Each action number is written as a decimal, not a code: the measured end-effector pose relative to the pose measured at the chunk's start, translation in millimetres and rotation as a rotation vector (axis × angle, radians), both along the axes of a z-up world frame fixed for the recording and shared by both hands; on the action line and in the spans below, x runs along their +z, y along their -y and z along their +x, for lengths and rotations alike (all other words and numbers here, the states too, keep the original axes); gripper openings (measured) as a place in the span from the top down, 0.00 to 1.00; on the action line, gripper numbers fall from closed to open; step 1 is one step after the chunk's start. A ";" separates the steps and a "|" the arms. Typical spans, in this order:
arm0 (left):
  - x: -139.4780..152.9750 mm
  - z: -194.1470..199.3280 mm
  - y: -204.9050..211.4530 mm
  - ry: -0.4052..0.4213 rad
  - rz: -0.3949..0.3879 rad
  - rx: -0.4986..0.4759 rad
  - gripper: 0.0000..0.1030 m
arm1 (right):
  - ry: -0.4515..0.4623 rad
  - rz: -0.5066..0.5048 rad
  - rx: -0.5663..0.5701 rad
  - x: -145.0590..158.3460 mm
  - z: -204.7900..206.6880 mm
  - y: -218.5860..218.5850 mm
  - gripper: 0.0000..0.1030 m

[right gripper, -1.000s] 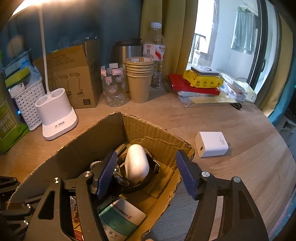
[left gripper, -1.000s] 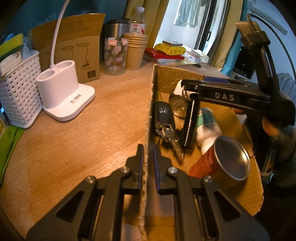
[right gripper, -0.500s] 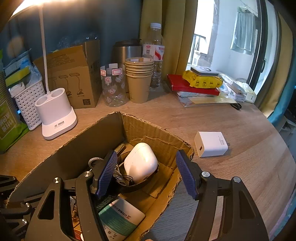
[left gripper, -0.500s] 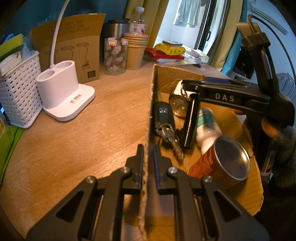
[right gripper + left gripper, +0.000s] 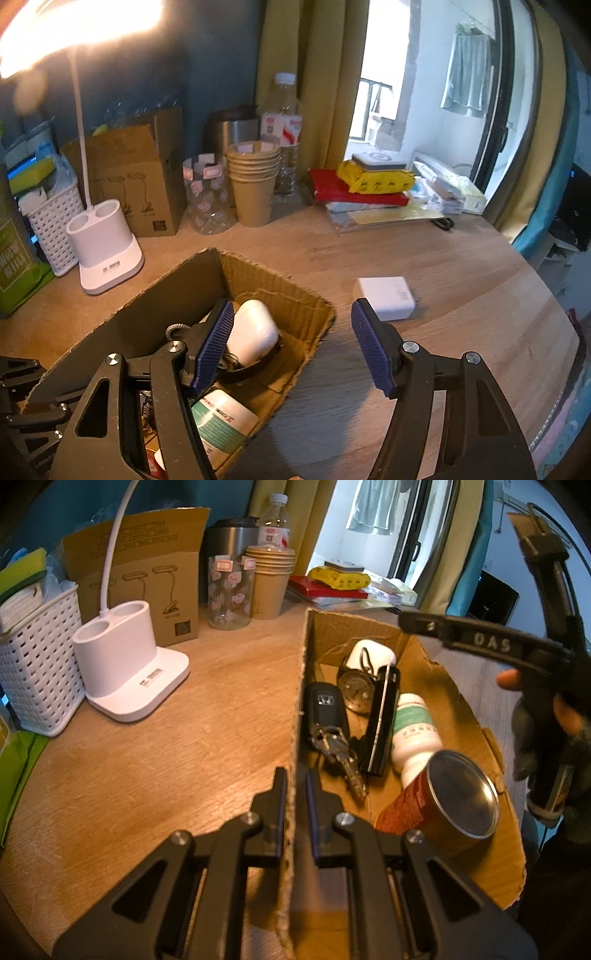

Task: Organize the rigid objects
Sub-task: 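Move the right tool to the white charger block and grasp it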

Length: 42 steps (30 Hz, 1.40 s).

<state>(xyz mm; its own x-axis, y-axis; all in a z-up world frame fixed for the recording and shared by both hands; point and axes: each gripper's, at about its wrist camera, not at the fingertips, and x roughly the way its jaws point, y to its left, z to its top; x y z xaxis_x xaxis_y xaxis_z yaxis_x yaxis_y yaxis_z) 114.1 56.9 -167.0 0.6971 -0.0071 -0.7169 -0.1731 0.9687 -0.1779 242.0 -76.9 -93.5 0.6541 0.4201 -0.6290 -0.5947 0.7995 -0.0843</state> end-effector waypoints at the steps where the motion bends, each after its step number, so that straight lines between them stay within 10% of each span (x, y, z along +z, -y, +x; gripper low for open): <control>1: 0.2 -0.2 0.2 0.000 0.001 0.000 0.89 | 0.001 0.003 -0.008 1.7 1.4 3.3 0.33; 42: -3.1 3.4 -3.1 -0.011 -0.014 0.003 0.89 | -0.036 -0.040 -0.038 -18.8 99.9 28.4 0.32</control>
<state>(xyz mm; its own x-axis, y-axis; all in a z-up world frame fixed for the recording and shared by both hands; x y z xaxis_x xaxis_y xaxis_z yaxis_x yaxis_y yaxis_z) 117.5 60.0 -170.1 0.6891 -0.0155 -0.7245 -0.1780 0.9655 -0.1899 341.9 -105.3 -112.3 0.6460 0.3696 -0.6679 -0.5672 0.8180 -0.0959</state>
